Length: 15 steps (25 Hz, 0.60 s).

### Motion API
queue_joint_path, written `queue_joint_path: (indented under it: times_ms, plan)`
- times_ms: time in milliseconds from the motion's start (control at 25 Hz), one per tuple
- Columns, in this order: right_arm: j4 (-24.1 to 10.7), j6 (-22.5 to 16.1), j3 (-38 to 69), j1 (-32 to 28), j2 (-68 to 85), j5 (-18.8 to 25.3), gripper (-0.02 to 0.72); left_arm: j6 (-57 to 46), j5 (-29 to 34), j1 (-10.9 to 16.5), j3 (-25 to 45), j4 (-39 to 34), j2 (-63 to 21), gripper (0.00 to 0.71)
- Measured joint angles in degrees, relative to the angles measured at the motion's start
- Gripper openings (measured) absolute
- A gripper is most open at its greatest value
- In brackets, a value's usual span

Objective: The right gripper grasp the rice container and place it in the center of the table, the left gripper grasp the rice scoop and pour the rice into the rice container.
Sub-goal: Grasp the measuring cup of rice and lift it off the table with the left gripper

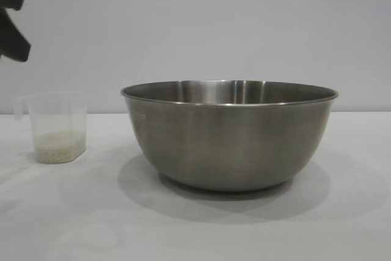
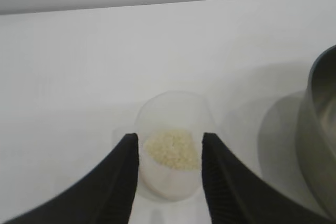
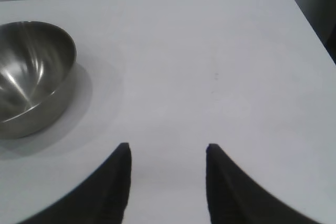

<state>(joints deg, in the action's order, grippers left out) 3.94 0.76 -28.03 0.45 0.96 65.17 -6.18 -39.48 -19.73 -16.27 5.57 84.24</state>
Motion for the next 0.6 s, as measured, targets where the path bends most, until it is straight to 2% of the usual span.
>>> queue_joint_path:
  times_ms: [280, 600]
  plan:
    - [0.00, 0.00, 0.00, 0.00, 0.00, 0.00, 0.322, 8.01, -5.48, 0.00, 2.83, 9.28, 2.46, 0.237]
    - [0.00, 0.00, 0.00, 0.00, 0.00, 0.00, 0.322, 8.49, -17.65, 0.00, 2.60, 9.68, 17.76, 0.237]
